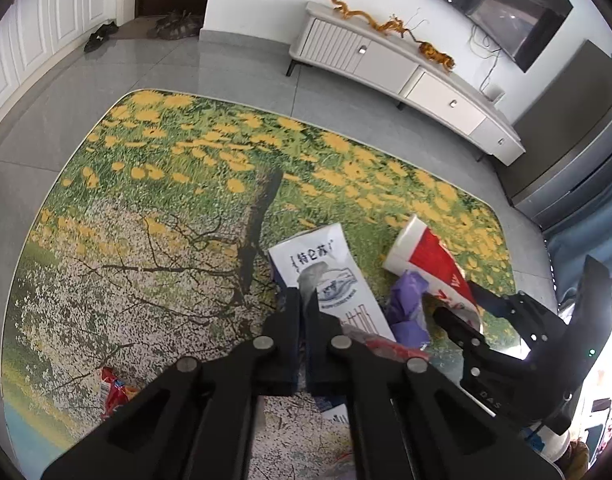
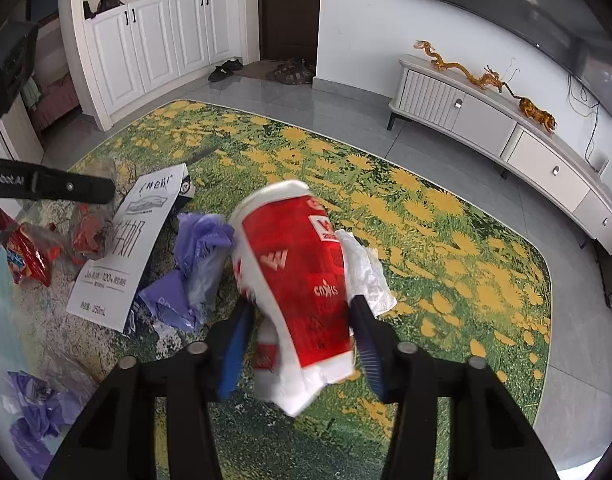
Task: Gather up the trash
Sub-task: 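Carry the held cup and clear wrapper off the table toward the white bin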
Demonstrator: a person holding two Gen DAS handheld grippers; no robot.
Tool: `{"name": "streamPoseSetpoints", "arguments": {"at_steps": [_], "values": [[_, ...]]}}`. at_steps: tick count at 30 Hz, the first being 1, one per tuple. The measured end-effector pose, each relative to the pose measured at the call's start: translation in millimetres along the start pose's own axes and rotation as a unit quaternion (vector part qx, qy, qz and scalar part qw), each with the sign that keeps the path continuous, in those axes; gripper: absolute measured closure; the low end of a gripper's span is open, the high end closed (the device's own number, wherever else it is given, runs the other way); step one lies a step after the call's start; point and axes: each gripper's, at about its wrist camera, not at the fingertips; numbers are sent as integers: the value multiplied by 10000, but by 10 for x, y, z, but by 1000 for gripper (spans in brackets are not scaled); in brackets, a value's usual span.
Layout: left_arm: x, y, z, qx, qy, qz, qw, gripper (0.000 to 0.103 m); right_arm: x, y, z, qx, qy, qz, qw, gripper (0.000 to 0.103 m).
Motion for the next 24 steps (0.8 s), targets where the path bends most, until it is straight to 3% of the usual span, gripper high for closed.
{"name": "streamPoseSetpoints", "arguments": {"at_steps": [15, 24], "values": [[-439, 137, 69, 164, 434, 278, 9985, 103, -507, 162, 71, 569, 511, -312, 9966, 61], [-807, 299, 142, 329, 701, 435, 9961, 103, -978, 171, 132, 683, 755, -214, 9946, 61]]}}
Point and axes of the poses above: each gripper's, at about its wrist camera, not at the fingertips, and x roughly the way its jaws point, y to its right, z to its underside, and after that the axes turned 11 degrees about z, right-handed
